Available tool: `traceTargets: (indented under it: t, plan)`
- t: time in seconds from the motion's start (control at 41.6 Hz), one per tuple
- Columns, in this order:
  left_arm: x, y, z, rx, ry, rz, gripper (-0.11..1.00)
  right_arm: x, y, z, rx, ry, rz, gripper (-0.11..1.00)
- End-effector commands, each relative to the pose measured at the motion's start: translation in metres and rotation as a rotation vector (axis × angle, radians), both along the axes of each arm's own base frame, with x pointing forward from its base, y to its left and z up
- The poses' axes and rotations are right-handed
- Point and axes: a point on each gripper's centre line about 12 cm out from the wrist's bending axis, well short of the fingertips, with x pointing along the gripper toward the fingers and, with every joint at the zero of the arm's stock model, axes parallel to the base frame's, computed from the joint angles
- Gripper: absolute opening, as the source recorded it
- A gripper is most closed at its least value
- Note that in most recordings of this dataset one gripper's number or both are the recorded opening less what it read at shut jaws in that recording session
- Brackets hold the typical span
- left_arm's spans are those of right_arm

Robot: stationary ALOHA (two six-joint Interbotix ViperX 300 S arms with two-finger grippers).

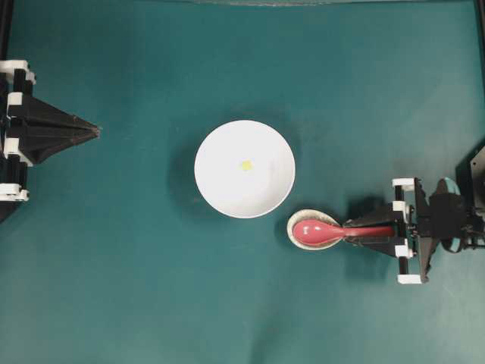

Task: Scoop the yellow hexagonal prism block from the bowl with a spoon using the right arm.
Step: 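Close the right gripper on the pink spoon handle, then lift the spoon with the right gripper and carry it over the bowl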

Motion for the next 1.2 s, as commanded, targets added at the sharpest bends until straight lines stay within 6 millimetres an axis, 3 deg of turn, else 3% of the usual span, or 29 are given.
traceTargets:
  t: [0.0,0.361,0.746,0.986,1.179]
  plan:
    - [0.002,0.0,0.005,0.002,-0.012,0.001,0.0,0.0,0.001,0.016,0.034,-0.053,0.001,0.26]
    - [0.003,0.0,0.005,0.0,-0.011,0.001,0.0,0.01,-0.012,0.064,0.086,-0.116,-0.034,0.26]
    - [0.003,0.0,0.005,0.008,-0.012,0.0,0.0,0.051,-0.041,0.119,0.104,0.05,-0.043,0.26]
    - [0.003,0.0,0.005,0.01,-0.01,0.0,0.0,0.079,-0.067,0.138,0.163,0.21,-0.04,0.26]
    - [0.002,0.002,0.005,0.014,-0.01,0.009,0.0,0.095,-0.089,0.14,0.212,0.302,-0.065,0.26]
